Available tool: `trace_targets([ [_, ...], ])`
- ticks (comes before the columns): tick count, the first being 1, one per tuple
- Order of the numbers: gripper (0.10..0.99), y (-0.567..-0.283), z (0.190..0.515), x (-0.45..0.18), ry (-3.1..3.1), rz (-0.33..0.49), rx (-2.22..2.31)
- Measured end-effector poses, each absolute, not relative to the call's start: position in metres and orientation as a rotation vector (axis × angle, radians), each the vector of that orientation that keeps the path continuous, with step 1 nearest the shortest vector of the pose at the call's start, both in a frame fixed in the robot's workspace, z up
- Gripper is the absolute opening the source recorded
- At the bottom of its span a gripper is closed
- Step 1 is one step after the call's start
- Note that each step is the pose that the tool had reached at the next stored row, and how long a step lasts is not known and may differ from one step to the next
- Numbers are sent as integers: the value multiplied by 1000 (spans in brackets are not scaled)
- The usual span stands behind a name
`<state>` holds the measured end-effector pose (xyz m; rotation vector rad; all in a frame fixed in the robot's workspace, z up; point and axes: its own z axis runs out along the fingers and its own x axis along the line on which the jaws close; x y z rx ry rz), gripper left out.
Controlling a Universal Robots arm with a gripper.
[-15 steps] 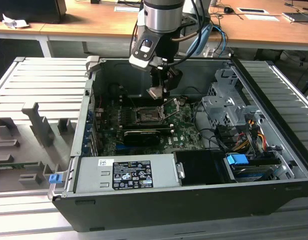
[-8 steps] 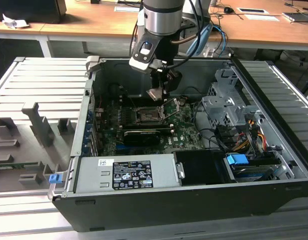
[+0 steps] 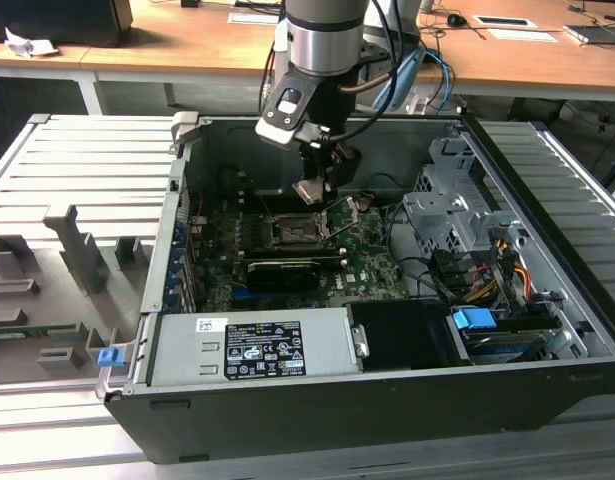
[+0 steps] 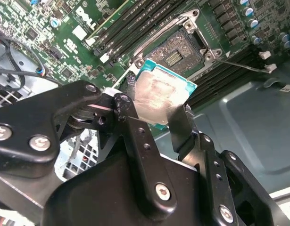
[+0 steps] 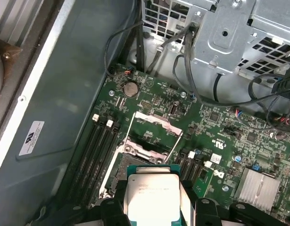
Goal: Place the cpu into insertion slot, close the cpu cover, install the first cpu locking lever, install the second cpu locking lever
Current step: 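Place the cpu into insertion slot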
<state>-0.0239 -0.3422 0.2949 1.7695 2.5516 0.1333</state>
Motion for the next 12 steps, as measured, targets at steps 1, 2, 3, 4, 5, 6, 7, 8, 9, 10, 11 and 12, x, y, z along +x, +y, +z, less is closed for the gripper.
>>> trace_targets([
  [1, 529, -342, 294, -24, 2537, 132, 1789],
  [2, 529, -342, 293, -24, 2529, 130, 1803],
  [3, 529, -342, 292, -24, 2529, 126, 1806],
  [4, 529, -342, 290, -24, 2529, 124, 1807],
  [5, 529, -342, 288, -24, 2529, 124, 1807],
  [6, 529, -342, 286, -24, 2529, 124, 1807],
  [7, 529, -342, 285, -24, 2530, 124, 1807],
  [8, 529, -342, 284, -24, 2529, 124, 1807],
  [9, 529, -342, 283, -24, 2527, 124, 1809],
  [10, 529, -342, 279, -24, 2492, 123, 1855],
  [11, 529, -342, 277, -24, 2465, 122, 1889],
  [12, 529, -342, 274, -24, 2437, 121, 1922],
])
